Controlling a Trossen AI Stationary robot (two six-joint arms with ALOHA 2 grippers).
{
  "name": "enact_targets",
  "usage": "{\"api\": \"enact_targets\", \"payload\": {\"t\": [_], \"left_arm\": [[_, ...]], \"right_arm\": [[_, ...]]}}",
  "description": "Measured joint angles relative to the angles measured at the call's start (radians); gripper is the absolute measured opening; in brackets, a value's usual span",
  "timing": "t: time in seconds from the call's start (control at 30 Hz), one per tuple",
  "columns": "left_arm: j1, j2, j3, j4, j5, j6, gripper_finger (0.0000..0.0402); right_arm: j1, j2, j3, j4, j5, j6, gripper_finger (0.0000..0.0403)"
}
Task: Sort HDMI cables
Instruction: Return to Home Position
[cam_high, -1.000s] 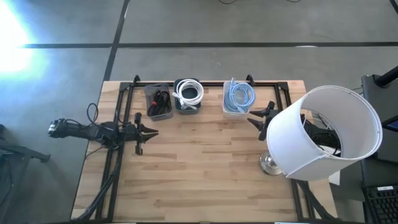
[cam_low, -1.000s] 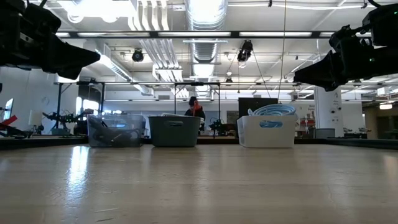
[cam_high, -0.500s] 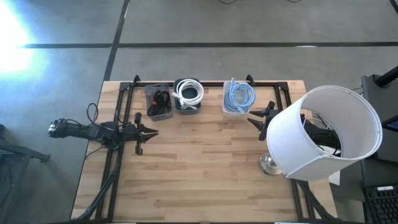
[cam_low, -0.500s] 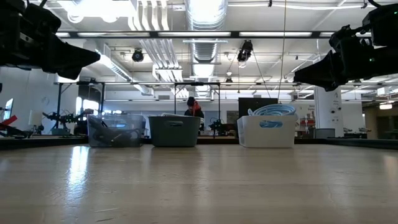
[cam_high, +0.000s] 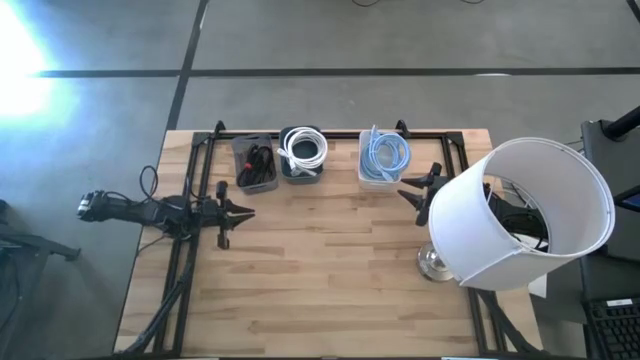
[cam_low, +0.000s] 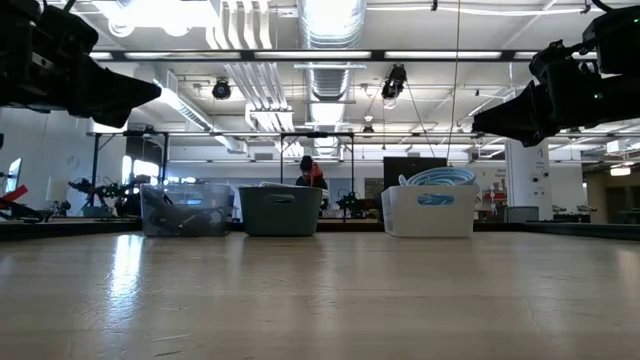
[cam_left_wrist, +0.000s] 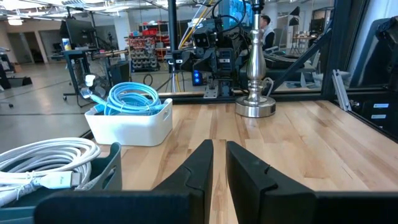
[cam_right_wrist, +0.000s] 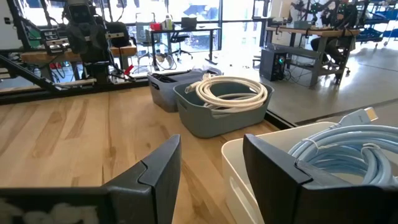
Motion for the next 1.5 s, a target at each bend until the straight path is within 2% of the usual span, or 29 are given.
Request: {"api": "enact_targets", "payload": {"t": [1.5], "left_arm": [[0.0,0.0,0.0,0.0,0.0,0.0,0.0048]], "right_arm": [[0.0,0.0,0.0,0.0,0.0,0.0,0.0169]]}}
